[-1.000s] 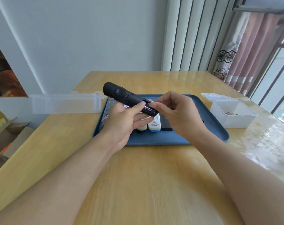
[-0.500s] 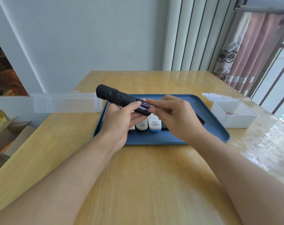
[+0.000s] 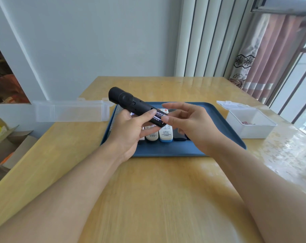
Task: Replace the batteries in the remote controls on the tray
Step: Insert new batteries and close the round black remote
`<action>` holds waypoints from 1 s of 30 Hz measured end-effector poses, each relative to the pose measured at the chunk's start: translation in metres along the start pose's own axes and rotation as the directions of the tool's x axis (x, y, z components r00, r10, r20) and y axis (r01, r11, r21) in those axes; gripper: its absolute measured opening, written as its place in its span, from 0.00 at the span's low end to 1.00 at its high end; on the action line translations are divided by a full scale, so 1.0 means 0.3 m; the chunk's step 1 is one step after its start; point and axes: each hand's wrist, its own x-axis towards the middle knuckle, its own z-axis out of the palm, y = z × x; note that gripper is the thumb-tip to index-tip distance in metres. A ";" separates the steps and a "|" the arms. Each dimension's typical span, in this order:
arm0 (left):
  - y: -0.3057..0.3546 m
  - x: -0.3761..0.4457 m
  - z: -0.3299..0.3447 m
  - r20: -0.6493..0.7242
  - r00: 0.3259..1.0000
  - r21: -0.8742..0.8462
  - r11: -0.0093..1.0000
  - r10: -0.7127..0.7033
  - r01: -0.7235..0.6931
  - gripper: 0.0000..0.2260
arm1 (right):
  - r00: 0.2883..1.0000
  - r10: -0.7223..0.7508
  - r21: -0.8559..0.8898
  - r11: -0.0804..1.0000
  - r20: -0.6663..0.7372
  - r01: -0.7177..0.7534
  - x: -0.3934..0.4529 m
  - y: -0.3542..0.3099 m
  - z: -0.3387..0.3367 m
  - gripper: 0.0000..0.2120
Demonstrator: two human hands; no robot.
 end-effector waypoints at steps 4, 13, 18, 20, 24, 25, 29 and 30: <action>-0.013 0.002 0.001 0.016 1.000 0.095 0.995 0.022 -0.023 0.11 | 0.990 0.135 0.132 0.983 -0.033 -0.130 0.005 -0.001 -0.002 0.12; -0.009 0.017 -0.014 -0.116 0.993 0.047 0.999 0.018 -0.013 0.09 | 0.924 -0.122 -0.580 0.805 -0.362 -0.122 0.045 -0.002 -0.125 0.06; -0.008 0.018 -0.009 -0.145 0.989 -0.021 1.000 0.009 -0.012 0.04 | 0.952 0.066 -0.815 0.501 -0.300 -0.292 0.055 0.069 -0.176 0.17; -0.004 0.012 0.002 -0.133 0.991 -0.038 0.999 0.019 -0.024 0.03 | 0.948 0.105 -0.850 0.422 -0.300 -0.316 0.057 0.090 -0.171 0.17; 0.000 0.008 0.009 -0.111 0.994 -0.099 0.995 -0.009 -0.002 0.05 | 0.933 0.133 -0.874 0.327 -0.334 -0.359 0.062 0.104 -0.206 0.19; 0.001 0.009 0.009 -0.108 0.994 -0.124 0.992 -0.022 0.009 0.06 | 0.930 0.134 -0.874 0.319 -0.342 -0.367 0.062 0.103 -0.211 0.18; -0.001 0.014 0.007 -0.088 0.993 -0.215 0.975 -0.079 0.059 0.09 | 0.919 0.095 -0.843 0.371 -0.383 -0.390 0.053 0.086 -0.209 0.15; -0.001 0.014 0.007 -0.085 0.992 -0.223 0.972 -0.092 0.071 0.09 | 0.916 0.049 -0.830 0.407 -0.398 -0.382 0.051 0.076 -0.207 0.14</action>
